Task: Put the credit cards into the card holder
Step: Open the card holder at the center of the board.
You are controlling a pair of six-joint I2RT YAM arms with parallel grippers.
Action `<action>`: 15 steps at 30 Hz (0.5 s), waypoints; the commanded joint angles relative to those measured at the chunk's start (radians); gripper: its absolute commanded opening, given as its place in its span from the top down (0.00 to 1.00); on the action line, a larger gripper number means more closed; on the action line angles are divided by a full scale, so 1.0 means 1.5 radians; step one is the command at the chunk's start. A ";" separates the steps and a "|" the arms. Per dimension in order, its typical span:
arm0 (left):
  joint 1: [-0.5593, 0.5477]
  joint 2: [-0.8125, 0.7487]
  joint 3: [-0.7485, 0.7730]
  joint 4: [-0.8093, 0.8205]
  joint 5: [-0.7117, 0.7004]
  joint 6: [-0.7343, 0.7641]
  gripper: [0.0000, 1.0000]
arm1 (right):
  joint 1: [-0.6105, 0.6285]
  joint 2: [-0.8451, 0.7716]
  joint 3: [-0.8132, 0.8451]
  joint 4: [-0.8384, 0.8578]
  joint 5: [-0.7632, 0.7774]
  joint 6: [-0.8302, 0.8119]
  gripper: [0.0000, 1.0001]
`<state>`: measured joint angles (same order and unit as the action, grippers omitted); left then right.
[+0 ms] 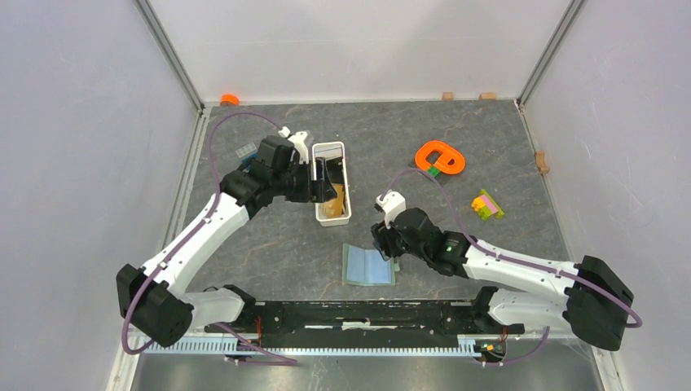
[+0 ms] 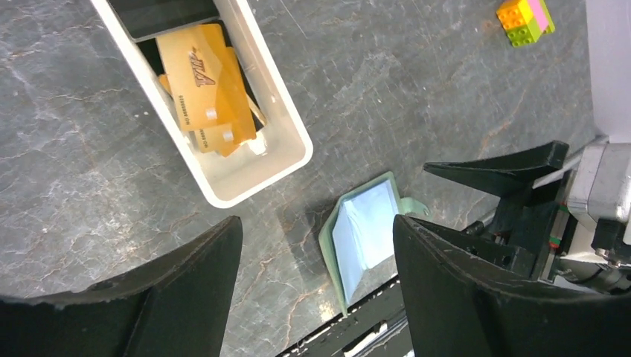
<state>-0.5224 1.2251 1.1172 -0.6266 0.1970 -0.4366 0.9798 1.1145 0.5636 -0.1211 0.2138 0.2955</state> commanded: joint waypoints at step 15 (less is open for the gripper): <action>0.015 -0.016 -0.055 0.022 -0.007 0.055 0.22 | 0.033 0.150 -0.042 0.231 -0.193 0.077 0.55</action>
<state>-0.5102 1.1725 0.9535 -0.6144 0.2203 -0.4099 1.0107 1.2964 0.4835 0.1303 -0.0654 0.3702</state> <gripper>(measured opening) 0.785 0.468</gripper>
